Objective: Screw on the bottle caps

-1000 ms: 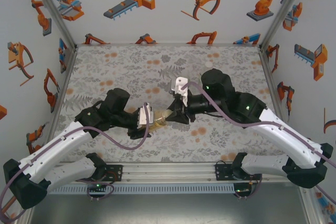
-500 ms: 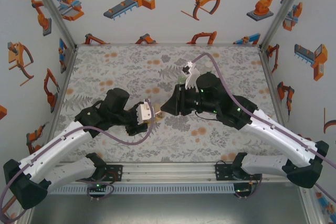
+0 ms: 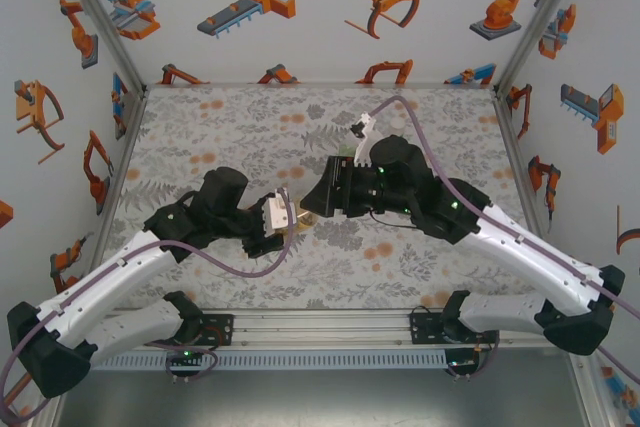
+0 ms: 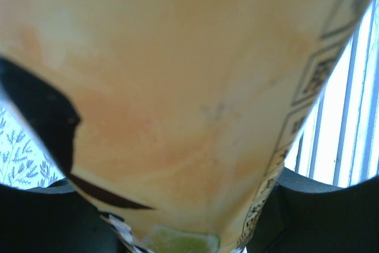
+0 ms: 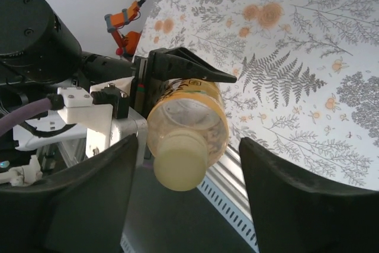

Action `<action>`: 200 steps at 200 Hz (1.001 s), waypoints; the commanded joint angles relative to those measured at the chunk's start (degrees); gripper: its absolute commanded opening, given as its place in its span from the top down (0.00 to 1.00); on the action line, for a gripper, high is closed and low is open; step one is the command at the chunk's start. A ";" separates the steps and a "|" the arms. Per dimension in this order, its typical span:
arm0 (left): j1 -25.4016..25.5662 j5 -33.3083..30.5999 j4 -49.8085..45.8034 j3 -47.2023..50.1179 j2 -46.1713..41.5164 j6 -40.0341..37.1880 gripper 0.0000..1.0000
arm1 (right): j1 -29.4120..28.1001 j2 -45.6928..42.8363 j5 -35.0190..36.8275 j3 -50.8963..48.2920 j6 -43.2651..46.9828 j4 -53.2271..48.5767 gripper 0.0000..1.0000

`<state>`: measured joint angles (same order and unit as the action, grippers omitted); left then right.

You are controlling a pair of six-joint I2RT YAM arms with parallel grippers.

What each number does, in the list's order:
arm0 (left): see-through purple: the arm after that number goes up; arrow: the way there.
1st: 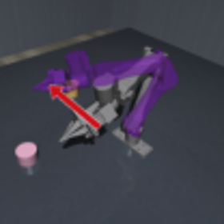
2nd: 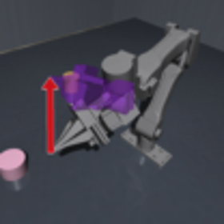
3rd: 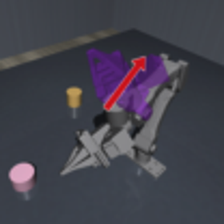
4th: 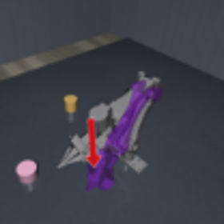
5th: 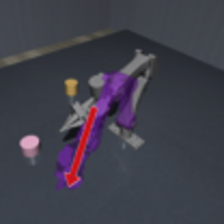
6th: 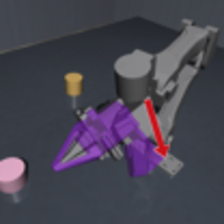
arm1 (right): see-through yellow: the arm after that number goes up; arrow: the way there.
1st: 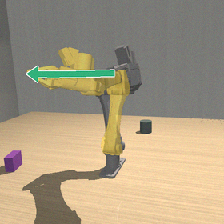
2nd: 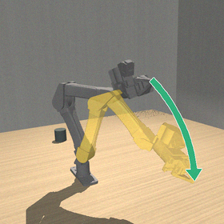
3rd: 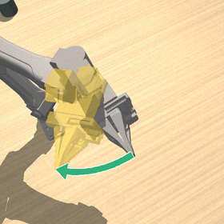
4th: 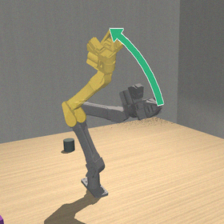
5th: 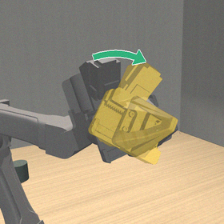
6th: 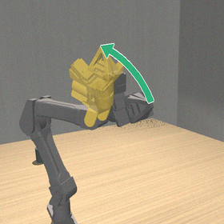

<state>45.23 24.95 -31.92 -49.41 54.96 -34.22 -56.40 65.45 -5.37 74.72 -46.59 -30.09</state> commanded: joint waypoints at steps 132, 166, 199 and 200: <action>0.22 16.92 -1.98 -2.17 1.36 -4.80 1.00 | -0.28 -3.98 -24.08 7.95 76.38 -11.24 0.40; 0.26 17.70 -2.77 -2.62 1.98 -5.07 1.00 | -0.24 -0.62 -26.16 10.40 76.65 -11.74 0.43; 0.29 17.83 -2.97 -2.70 2.09 -5.06 1.00 | -0.29 1.29 -28.62 12.03 76.65 -12.29 0.49; 0.29 17.84 -2.92 -2.71 2.09 -5.07 1.00 | -0.29 1.32 -28.68 12.12 76.65 -12.33 0.49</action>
<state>45.30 40.23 -33.89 -50.30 56.88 -37.95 -56.40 65.91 -30.46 83.96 27.99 -41.80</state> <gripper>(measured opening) 0.540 0.538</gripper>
